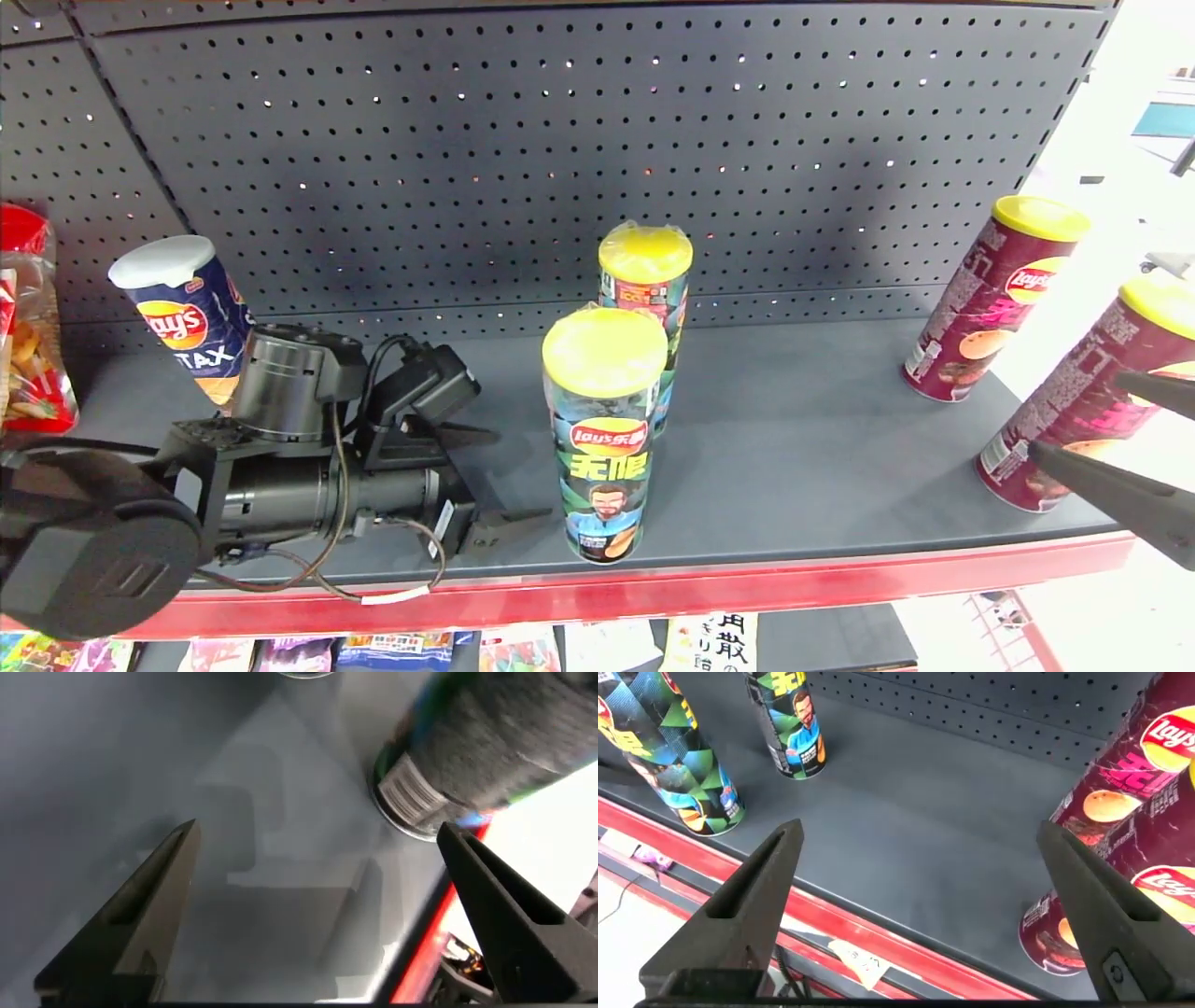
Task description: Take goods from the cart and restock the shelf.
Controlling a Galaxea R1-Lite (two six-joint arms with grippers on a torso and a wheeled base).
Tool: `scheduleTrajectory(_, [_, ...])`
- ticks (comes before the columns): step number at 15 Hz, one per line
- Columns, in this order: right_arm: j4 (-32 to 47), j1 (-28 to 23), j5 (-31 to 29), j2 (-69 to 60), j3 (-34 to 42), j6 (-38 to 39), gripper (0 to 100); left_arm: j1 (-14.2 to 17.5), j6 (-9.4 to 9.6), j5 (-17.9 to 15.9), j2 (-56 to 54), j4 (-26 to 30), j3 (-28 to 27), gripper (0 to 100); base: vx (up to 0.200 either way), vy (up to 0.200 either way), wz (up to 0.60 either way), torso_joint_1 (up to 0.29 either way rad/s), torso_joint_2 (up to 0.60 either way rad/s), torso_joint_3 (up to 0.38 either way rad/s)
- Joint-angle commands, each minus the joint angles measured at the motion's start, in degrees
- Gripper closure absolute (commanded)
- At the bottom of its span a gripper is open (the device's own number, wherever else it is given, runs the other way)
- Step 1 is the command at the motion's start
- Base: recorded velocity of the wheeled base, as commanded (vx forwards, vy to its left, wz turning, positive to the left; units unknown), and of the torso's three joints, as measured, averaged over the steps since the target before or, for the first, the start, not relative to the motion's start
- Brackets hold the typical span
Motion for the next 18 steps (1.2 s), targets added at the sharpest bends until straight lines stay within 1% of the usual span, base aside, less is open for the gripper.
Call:
scheduleTrajectory(1, [0.0, 0.0, 0.0, 0.1, -0.1, 0.1, 0, 0.0, -0.01, 0.0, 2.1, 0.1, -1.3, 0, 0.0, 0.0, 0.0, 0.0, 0.0, 0.0])
scheduleTrajectory(7, [0.0, 0.0, 0.2, 0.7, -0.4, 0.1, 0, -0.8, -0.1, 0.0, 3.9, 0.0, -3.0, 0, 0.0, 0.0, 0.0, 0.0, 0.0, 0.0])
scheduleTrajectory(14, [0.0, 0.1, 0.2, 0.7, -0.4, 0.1, 0, -0.9, -0.1, 0.0, 5.3, 0.0, -4.5, 0, 0.0, 0.0, 0.0, 0.0, 0.0, 0.0])
scheduleTrajectory(18, [0.1, 0.1, 0.2, 0.7, -0.4, 0.1, 0, -1.7, -0.19, 0.0, 5.9, 0.0, -4.9, 0, 0.0, 0.0, 0.0, 0.0, 0.0, 0.0])
